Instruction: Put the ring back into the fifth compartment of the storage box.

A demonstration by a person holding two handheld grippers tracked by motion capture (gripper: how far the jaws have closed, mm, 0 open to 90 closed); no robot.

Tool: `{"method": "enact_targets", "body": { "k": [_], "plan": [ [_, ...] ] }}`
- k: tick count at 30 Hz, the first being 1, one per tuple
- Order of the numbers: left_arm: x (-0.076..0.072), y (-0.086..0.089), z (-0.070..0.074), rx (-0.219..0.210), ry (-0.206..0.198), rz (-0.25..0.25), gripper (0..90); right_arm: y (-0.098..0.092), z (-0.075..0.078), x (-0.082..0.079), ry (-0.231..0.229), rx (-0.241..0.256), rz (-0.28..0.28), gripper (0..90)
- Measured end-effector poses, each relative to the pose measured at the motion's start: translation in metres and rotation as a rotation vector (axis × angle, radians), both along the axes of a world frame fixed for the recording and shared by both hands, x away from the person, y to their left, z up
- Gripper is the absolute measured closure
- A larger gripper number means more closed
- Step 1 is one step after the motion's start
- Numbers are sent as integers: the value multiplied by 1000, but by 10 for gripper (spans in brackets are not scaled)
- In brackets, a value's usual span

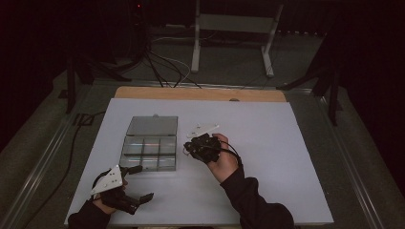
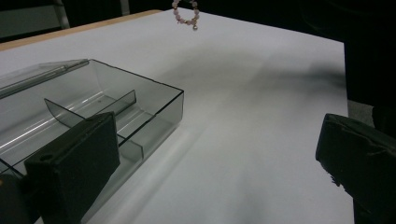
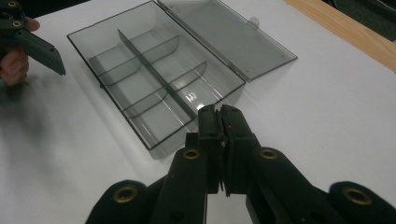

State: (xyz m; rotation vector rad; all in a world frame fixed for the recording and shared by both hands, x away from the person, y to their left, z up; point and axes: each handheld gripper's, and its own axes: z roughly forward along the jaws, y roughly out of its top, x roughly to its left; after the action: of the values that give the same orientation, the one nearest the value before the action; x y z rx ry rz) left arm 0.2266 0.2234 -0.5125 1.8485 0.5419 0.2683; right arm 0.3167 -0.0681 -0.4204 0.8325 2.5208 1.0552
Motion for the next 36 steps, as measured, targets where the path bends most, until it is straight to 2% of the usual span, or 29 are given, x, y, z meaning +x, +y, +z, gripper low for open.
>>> {"method": "enact_targets", "body": {
  "k": [9, 21, 35, 36],
  "plan": [
    [0, 0, 0, 1, 1, 1, 10, 12, 3, 4, -6, 0, 19, 875],
    [0, 0, 0, 3, 0, -2, 10, 39, 4, 8, -16, -7, 59, 875],
    [-1, 0, 0, -4, 2, -3, 10, 70, 1, 13, -7, 24, 96, 874],
    [-1, 0, 0, -1, 0, -5, 10, 77, -1, 14, -3, 27, 100, 874]
  ]
}}
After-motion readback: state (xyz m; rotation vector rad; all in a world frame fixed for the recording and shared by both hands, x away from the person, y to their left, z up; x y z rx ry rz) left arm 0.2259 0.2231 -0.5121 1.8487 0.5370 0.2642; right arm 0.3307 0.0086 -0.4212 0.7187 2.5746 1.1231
